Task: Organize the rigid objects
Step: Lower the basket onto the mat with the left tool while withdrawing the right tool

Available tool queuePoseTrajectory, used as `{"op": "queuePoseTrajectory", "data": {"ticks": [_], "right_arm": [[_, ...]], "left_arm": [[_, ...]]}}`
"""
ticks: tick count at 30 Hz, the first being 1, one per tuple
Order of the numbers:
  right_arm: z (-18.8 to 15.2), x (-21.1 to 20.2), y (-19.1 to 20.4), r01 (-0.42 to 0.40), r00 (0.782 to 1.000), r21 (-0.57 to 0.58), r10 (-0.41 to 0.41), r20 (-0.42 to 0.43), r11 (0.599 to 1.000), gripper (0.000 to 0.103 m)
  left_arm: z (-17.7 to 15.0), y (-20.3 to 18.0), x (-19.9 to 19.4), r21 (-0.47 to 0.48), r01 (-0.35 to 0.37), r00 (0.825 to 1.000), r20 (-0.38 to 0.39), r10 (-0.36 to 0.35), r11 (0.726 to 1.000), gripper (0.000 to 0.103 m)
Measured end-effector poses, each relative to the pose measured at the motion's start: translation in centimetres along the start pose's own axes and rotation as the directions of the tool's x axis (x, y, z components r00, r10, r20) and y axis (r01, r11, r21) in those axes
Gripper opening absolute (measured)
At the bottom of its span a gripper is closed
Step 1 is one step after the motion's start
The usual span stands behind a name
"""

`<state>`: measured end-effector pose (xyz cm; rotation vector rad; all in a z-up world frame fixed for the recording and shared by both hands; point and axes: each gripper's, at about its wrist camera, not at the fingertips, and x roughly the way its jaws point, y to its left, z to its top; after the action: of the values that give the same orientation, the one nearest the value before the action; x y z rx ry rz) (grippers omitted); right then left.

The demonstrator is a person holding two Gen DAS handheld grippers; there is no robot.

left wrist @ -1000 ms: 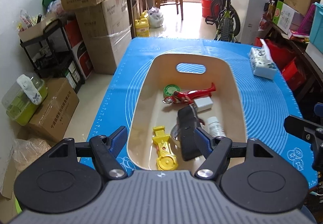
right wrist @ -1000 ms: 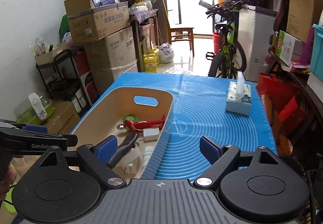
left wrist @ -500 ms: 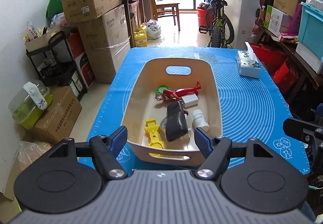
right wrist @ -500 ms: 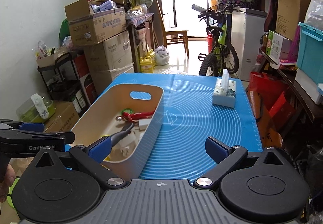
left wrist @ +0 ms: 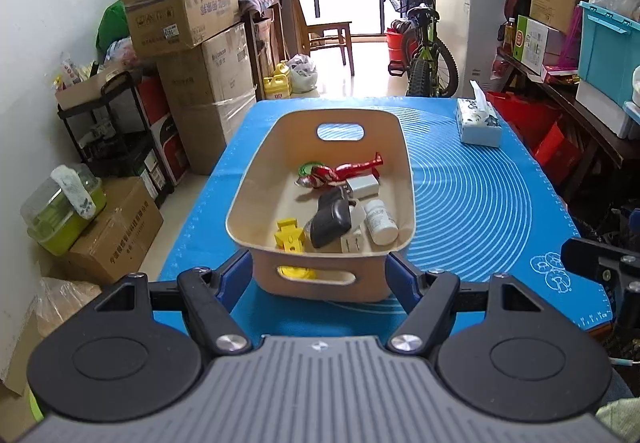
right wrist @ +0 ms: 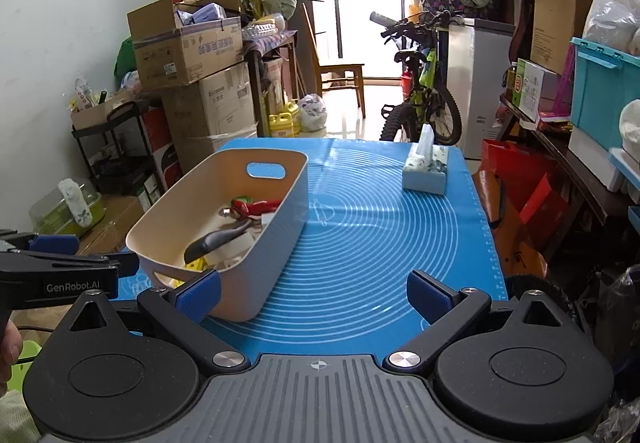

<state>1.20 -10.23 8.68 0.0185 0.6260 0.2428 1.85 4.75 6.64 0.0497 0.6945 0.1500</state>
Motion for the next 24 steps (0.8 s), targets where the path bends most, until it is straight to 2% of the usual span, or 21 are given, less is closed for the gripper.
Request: {"op": "queuePoseTrajectory", "data": {"ticks": [9, 17, 24], "right_arm": [[-2.9, -0.9, -0.1, 0.012, 1.0, -0.01, -0.012, 0.021, 1.0, 0.099], [-4.7, -1.2, -1.1, 0.026, 0.999, 0.021, -0.027, 0.019, 0.999, 0.099], [-5.7, -1.4, -1.0, 0.029, 0.999, 0.001, -0.029, 0.037, 1.0, 0.099]], "left_arm": [[-2.9, -1.0, -0.3, -0.019, 0.015, 1.0, 0.001, -0.015, 1.0, 0.074], [-3.9, -1.4, -0.6, -0.001, 0.013, 1.0, 0.02, -0.013, 1.0, 0.074], [-4.7, -1.6, -0.4, 0.013, 0.017, 0.999, 0.032, -0.017, 1.0, 0.074]]}}
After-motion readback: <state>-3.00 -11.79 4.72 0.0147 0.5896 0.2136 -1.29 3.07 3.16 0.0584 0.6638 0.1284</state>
